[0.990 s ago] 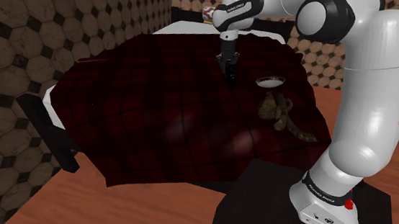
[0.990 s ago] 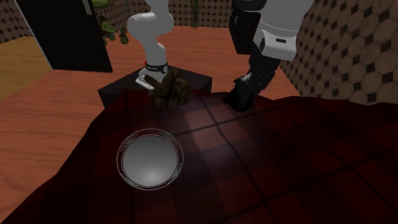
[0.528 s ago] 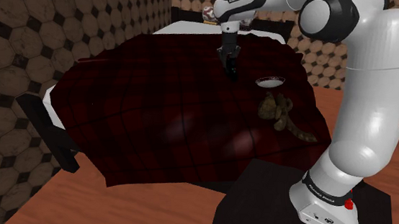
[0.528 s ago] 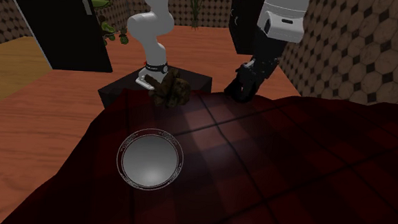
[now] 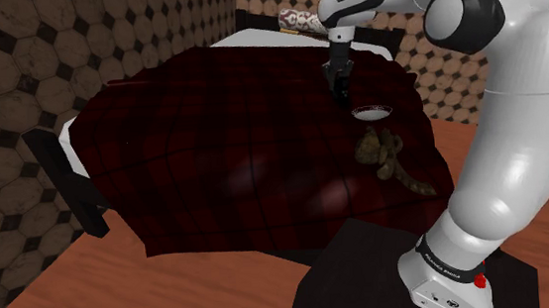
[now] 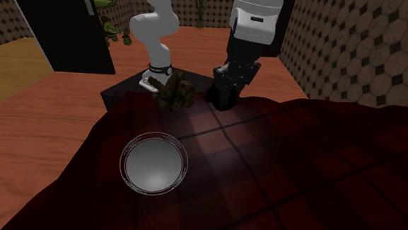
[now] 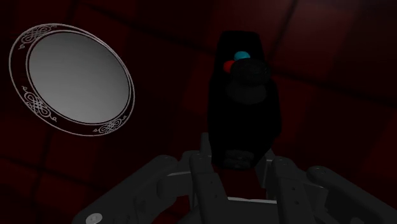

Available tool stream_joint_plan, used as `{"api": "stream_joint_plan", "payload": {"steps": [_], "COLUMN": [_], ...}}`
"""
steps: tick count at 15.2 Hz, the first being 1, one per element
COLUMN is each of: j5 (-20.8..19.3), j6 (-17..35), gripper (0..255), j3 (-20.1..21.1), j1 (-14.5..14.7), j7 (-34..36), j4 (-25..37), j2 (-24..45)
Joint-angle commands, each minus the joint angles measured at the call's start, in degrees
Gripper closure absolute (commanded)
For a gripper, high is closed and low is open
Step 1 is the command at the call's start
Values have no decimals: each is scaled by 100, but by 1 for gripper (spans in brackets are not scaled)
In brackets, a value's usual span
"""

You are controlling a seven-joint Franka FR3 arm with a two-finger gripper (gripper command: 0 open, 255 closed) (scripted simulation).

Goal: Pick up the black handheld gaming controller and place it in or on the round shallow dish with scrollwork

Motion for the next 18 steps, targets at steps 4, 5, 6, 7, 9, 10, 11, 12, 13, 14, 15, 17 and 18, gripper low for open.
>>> {"api": "stream_joint_plan", "payload": {"steps": [4, 5, 6, 7, 9, 10, 11, 12, 13, 14, 15, 17, 18], "j5": [-3, 2, 10, 19, 43, 58, 75, 95, 117, 142, 168, 211, 214], "j6": [57, 60, 61, 59, 49, 41, 29, 16, -1, -21, -43, -83, -9], "gripper": [255, 255, 255, 255, 255, 255, 255, 255, 255, 255, 255, 255, 255], "j3": [-208, -249, -289, -329, -404, -441, -476, -511, -544, -575, -606, -646, -642], "j1": [-397, -479, -563, -649, -826, -917, -1011, -1105, -1201, -1301, -1401, -1555, -1552], "j7": [-607, -729, -852, -976, -1225, -1351, -1476, -1603, -1729, -1855, -1981, -2165, -2163], "j4": [-74, -63, -44, -18, 57, 106, 163, 228, 301, 383, 474, 623, 556], "j2": [-45, -36, -21, -1, 55, 91, 133, 181, 234, 293, 358, 463, 470]}}
